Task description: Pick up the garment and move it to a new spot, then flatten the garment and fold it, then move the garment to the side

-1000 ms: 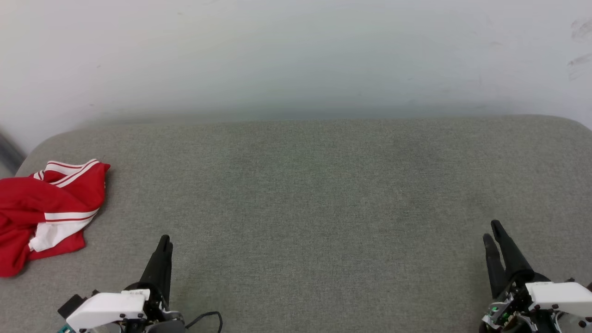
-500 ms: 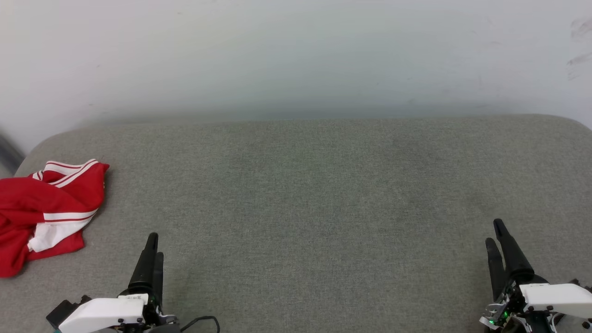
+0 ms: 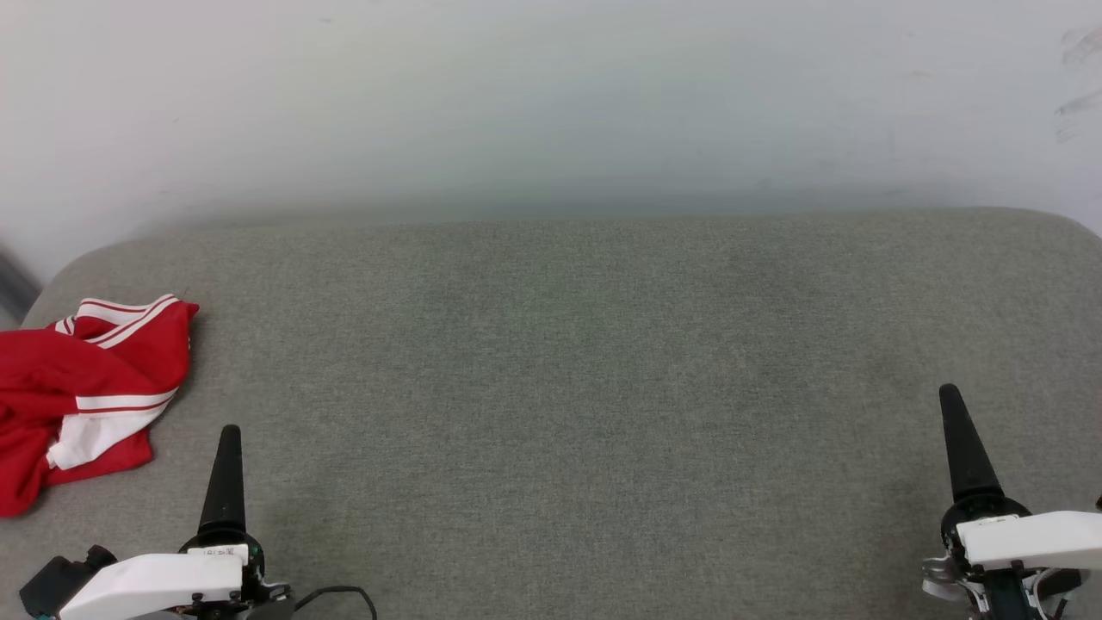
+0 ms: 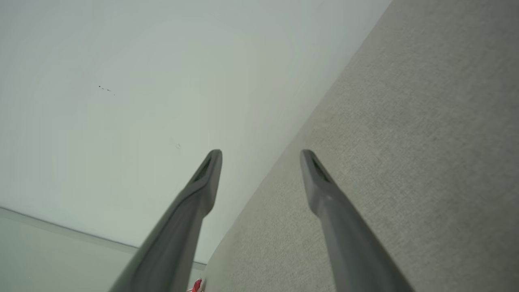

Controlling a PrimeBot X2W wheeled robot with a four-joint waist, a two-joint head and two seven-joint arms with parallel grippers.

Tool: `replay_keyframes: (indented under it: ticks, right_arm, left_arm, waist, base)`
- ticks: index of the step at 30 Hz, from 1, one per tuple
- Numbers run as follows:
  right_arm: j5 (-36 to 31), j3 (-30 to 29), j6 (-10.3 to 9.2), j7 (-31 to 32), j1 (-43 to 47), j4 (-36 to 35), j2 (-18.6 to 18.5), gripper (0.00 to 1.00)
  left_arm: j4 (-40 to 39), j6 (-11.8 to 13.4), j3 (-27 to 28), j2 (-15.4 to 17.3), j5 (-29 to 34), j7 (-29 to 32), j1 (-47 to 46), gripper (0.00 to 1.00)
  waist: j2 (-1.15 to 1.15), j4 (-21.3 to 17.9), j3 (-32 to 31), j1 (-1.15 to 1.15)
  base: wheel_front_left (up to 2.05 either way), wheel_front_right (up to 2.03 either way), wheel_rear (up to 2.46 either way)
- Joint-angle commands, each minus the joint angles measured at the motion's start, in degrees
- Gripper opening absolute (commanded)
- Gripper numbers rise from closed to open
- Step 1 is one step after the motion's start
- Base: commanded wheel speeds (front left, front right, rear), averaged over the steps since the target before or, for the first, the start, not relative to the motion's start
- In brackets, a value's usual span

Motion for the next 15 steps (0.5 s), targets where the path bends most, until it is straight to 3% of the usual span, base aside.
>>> replay_keyframes:
  ticks: [1,6,15]
  right_arm:
    - [-4.5,0.0,0.0,-0.7,-1.0,-2.5,-0.1,1.0]
    - [-13.1,1.0,0.0,-1.7,-1.0,-6.3,-0.1,1.0]
    - [-28.0,4.4,0.0,-3.6,-1.1,-11.7,-0.1,1.0]
  left_arm:
    - [-1.7,-0.1,0.3,0.1,2.0,-0.7,-0.6,1.0]
    - [-5.0,0.6,0.8,0.1,9.4,-1.8,-0.5,1.0]
    - [-12.3,7.1,-4.9,0.2,24.9,-3.6,0.4,1.0]
  waist:
    - [0.0,0.0,0.1,0.0]
    - [0.0,0.0,0.4,0.0]
    - [0.0,0.1,1.1,0.0]
  base:
    - [0.0,0.0,0.0]
    - [0.0,0.0,0.0]
    - [0.0,0.0,0.0]
